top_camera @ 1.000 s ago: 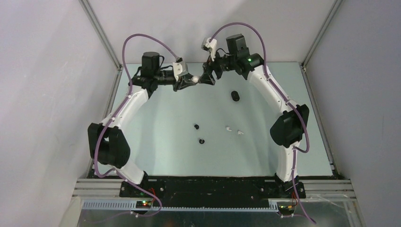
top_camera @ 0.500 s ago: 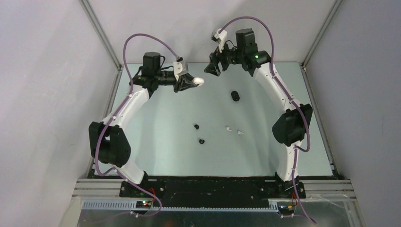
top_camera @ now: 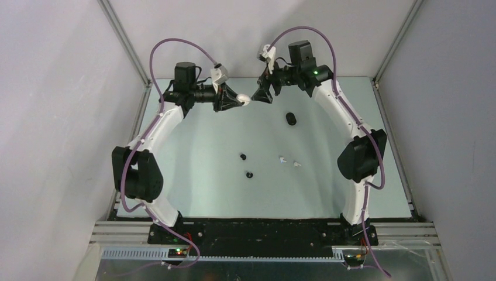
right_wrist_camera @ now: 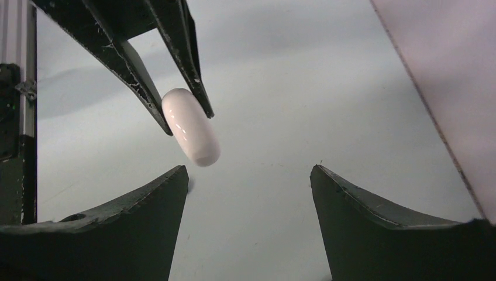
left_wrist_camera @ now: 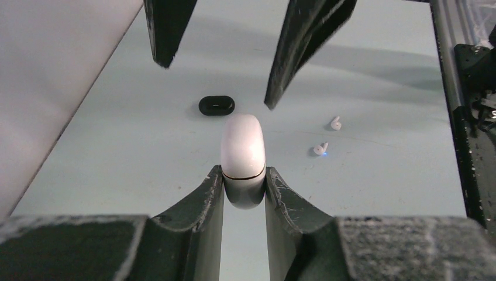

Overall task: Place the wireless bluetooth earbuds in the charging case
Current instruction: Pass from the left arm to the right, then open the charging case at the center of the board.

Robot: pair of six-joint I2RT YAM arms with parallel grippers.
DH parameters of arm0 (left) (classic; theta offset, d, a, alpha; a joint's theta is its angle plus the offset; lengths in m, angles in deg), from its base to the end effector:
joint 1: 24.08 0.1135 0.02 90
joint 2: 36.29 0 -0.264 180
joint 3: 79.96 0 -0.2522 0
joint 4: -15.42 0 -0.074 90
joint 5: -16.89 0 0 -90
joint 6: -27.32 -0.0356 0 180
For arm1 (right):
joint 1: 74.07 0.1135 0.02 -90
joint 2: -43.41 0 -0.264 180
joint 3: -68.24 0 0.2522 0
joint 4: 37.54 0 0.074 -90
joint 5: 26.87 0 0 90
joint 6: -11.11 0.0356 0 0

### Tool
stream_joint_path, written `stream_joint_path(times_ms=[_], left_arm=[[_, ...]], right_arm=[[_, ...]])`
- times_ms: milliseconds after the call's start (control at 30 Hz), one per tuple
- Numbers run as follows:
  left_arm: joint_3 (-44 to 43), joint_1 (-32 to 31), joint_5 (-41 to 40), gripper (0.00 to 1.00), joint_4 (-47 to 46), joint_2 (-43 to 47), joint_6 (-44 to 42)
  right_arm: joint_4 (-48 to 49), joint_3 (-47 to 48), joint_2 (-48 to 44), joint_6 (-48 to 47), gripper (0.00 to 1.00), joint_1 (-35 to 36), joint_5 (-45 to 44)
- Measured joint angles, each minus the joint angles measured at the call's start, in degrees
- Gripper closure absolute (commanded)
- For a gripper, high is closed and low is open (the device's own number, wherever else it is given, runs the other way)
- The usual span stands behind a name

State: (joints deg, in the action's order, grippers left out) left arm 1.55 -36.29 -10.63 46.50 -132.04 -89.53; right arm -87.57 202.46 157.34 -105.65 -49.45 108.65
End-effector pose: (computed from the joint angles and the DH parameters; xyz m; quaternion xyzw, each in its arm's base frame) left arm 0.3627 -0.1108 0.3453 0.4959 0.6031 -0.3859 0.4914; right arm 0.3981 0.2104 0.3932 -0.5207 0.6345 0.3259 0.4690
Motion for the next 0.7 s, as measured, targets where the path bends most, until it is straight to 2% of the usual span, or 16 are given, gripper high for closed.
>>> stream_joint_path(times_ms=[367, 700], left_arm=[[0.0, 0.0, 3.1, 1.00, -0.5, -0.1, 1.5], [0.0, 0.0, 3.9, 1.00, -1.6, -0.7, 2.0]], right_arm=[[-1.6, -1.2, -0.1, -3.1, 0.20, 2.1, 0.6], [1.3, -1.0, 0.0, 1.8, 0.20, 1.3, 0.0]])
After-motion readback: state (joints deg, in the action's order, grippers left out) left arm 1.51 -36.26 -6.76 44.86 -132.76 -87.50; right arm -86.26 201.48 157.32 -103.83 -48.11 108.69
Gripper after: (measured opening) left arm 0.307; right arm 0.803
